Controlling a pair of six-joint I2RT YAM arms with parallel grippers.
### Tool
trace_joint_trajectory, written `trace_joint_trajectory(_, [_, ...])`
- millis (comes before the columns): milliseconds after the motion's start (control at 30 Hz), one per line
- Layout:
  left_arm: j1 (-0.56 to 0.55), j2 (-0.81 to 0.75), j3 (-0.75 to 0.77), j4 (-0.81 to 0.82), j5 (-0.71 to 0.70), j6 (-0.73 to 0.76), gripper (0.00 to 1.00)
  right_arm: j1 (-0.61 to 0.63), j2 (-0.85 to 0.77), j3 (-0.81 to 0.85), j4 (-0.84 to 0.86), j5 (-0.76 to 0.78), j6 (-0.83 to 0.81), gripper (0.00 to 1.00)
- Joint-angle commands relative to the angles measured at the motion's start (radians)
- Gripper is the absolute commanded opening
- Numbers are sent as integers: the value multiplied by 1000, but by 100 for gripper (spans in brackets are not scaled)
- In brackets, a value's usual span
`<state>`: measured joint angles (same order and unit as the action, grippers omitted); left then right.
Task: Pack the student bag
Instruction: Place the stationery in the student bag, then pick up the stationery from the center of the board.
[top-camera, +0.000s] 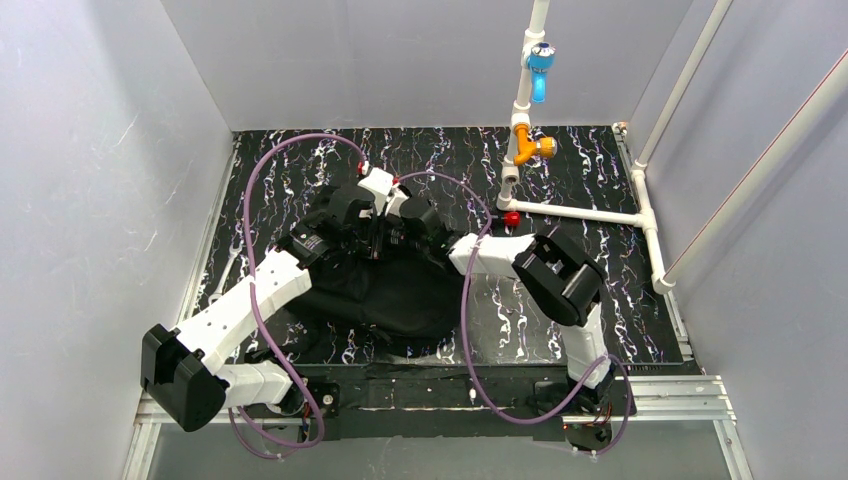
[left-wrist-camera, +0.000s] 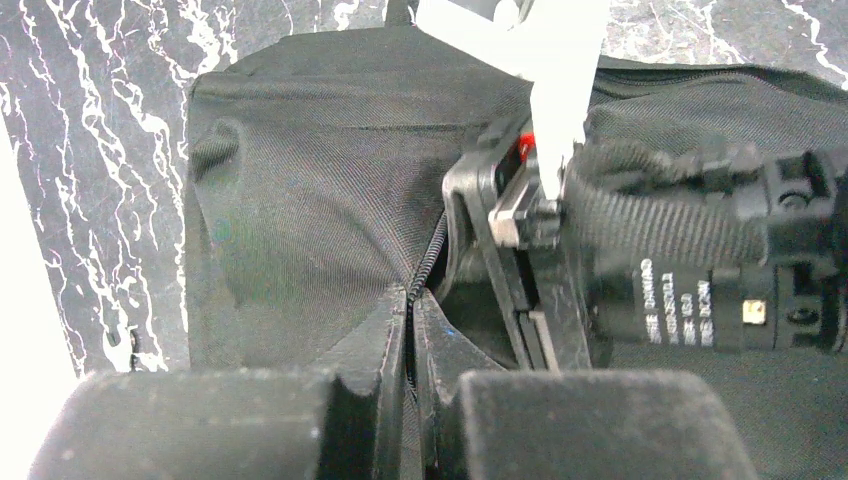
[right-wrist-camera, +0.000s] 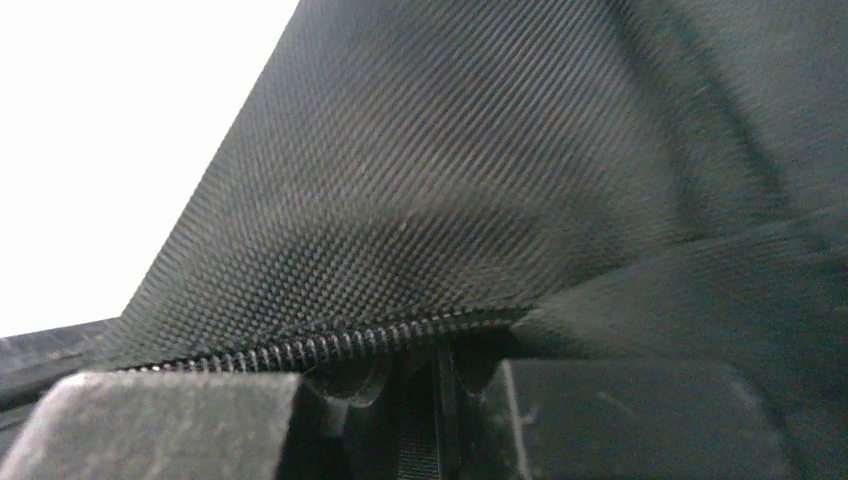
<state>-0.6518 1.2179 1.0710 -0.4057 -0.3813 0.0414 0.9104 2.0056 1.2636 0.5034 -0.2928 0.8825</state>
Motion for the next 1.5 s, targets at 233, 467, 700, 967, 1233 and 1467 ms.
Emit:
trace_joint_trajectory(233, [-10,-42,14,58,18,-12,0,-82,-268,-181,-162,-1,-90,38])
trace_joint_trajectory(467, [-10,-34,14,53,16,-12,0,-99,-622,-151,-926,455,-311,72])
trace_joint_trajectory(700, [-10,-39,13,53,28,-23,0,-451,-874,-298,-1244,777,-204,97])
trace_joint_trajectory(967, [-10,-34,9,54,30,-27,0,-861,-813,-353,-1188,755,-245,98])
trace_joint_trajectory(1233, [-11,-32,13,54,44,-29,0,-983,-683,-442,-1093,615,-192,88])
trace_joint_trajectory(1467, [-10,-19,17,51,56,-30,0,-990,-663,-542,-951,562,-212,81])
